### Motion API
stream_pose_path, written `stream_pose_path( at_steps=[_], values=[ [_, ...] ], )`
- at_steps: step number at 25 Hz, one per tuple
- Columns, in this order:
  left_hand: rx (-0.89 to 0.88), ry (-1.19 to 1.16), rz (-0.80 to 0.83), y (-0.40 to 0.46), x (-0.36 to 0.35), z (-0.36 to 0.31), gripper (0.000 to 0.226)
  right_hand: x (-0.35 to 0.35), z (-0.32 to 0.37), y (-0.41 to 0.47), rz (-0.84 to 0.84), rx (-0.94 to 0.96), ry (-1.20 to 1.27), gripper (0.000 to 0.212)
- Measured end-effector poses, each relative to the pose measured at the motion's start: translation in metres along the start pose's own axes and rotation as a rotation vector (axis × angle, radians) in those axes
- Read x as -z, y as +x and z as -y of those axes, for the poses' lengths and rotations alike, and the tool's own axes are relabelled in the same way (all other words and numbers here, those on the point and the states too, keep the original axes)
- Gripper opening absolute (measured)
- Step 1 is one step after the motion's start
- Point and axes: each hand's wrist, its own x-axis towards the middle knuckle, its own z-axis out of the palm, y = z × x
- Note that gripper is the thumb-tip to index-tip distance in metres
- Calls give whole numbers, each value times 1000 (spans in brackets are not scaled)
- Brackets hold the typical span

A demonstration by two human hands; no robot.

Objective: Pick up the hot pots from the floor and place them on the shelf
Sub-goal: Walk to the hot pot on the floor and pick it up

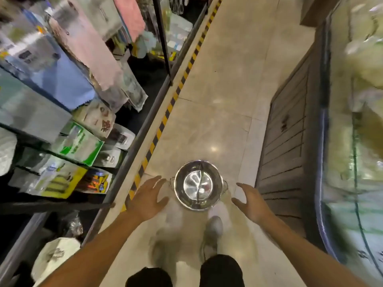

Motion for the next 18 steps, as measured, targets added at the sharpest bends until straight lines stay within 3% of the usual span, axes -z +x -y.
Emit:
stream_pose_path(
  at_steps=[3,6,9,12,18],
  values=[
    [134,-117,-5,67,-80,31,77,-59,-55,76,27,-97,96,69],
    [171,-85,54,121,-168,74,96,-133,-116,128,49,-178,115,76],
    [177,-57,89,178,-264,124,82,-209,-177,191,24,-215,130,81],
    [214,-81,113,235,-350,168,88,-279,-223,264,-3,-238,183,89],
    [375,-266,36,306,-465,227,122,-369,-288,360,-256,-293,207,110]
  ],
)
